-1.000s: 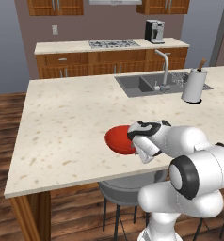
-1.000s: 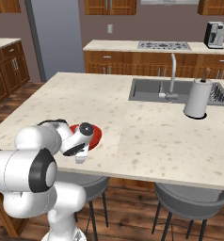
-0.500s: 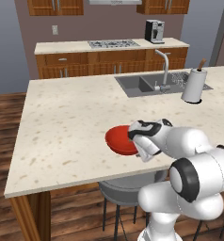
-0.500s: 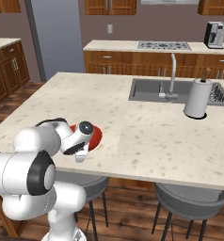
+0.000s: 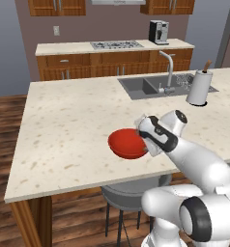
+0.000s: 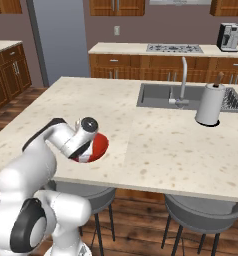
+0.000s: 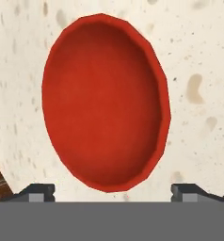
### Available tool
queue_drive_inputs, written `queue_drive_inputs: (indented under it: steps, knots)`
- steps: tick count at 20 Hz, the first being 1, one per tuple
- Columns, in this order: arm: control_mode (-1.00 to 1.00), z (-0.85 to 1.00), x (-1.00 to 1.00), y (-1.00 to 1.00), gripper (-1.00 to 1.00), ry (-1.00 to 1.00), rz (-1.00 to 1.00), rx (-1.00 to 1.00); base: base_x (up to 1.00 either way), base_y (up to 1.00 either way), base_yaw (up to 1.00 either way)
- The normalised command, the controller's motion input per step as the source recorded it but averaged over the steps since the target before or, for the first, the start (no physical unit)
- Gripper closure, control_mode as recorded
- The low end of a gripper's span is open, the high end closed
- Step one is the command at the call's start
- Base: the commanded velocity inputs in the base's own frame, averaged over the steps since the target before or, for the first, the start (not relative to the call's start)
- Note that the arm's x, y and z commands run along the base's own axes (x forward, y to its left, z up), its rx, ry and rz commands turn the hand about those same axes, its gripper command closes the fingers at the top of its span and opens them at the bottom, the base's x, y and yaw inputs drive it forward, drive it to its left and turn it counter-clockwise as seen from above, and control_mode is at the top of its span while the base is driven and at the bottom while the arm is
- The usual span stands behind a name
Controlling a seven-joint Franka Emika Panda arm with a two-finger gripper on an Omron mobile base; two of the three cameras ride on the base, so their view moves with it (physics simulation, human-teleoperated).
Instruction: Pick up the bowls from the cabinet and place each bowl in front of a stool on the dining counter.
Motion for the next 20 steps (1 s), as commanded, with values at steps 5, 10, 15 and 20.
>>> queue_drive_inputs:
  steps: [5, 10, 15, 20]
  knots:
    - [-1.00, 0.77, -0.51, -0.32, -1.00, -0.05, 0.08, -0.02, 0.00, 0.00, 0.00]
    - [-1.00, 0.63, -0.68, -0.45, -1.00, -0.03, 0.06, -0.06, 0.00, 0.00, 0.00]
    - [-1.00, 0.55, -0.68, -0.37, -1.00, 0.00, 0.00, -0.20, 0.00, 0.00, 0.00]
    - [-1.00, 0.42, -0.59, -0.06, -1.00, 0.00, 0.00, -0.32, 0.00, 0.00, 0.00]
